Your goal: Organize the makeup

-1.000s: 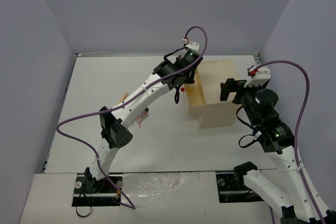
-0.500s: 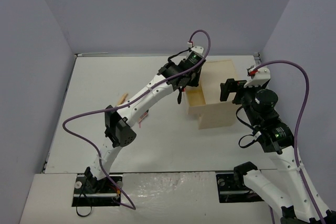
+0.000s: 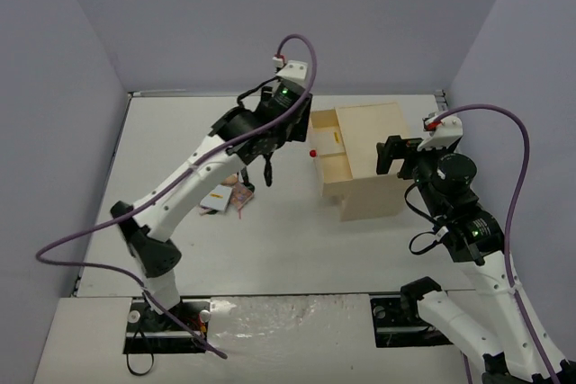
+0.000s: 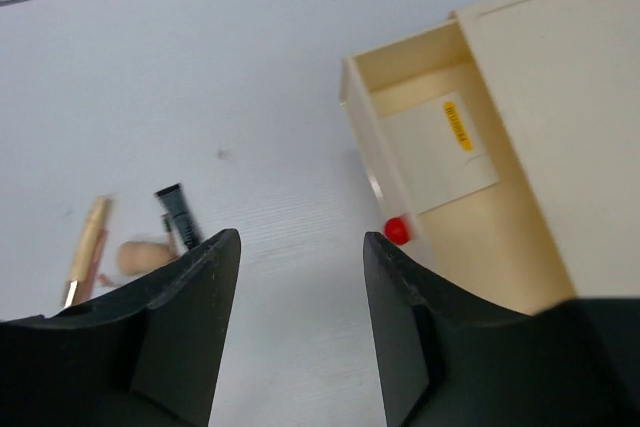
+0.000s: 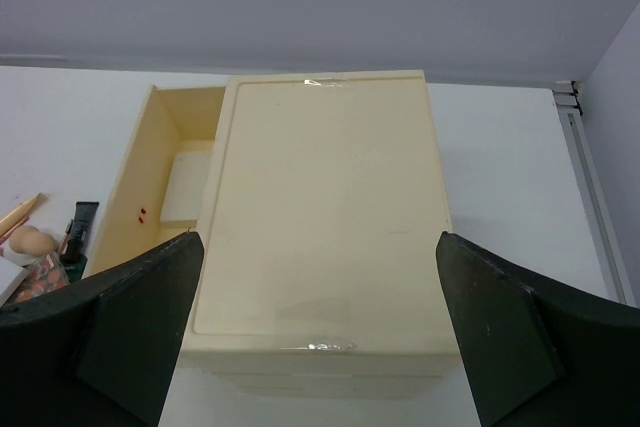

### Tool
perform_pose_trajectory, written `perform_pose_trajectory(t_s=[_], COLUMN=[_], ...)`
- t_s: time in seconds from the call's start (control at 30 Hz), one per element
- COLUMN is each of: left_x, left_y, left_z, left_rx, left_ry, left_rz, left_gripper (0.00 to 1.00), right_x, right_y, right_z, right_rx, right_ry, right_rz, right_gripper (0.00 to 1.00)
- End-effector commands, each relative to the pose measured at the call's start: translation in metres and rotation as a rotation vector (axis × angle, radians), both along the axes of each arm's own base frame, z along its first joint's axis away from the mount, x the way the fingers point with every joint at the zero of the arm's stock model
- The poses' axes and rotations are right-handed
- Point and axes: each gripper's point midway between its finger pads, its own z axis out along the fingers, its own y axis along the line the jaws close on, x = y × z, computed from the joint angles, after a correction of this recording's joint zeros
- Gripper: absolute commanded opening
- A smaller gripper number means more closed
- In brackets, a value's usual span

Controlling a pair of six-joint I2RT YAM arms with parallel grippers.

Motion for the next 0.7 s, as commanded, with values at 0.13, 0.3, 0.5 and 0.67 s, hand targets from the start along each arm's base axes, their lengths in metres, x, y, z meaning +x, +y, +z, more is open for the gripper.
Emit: perform_pose_trajectory(t_s=[0.13,0.3,0.5,0.67], left_x=[-0.038,-0.049,-0.056,-0.05], left_y=[0.132,0.151,0.161,0.169], left_z=[-0.052,-0.106,-0.179,-0.212], left_rx=[0.181,0.316,0.497,0.622], left_ry=[0.043,0.127,0.27,0.309], left_rz=[0.197,0.196,0.223,0.275], left_gripper=[0.65,0.77,0.89,0.86], right_x=[0.0,0.0,0.0,-0.001], right_y=[0.005,0.006,0.005,0.005], right_z=[0.021,0.017,0.015,0.014], right_rx=[0.019,0.014,0.008,0.005], right_ry=[-0.079,-0.072,-0.07,-0.071], right_rz=[0.019,0.018,0.013,0.009], right_gripper=[1.0,1.0,1.0,1.0])
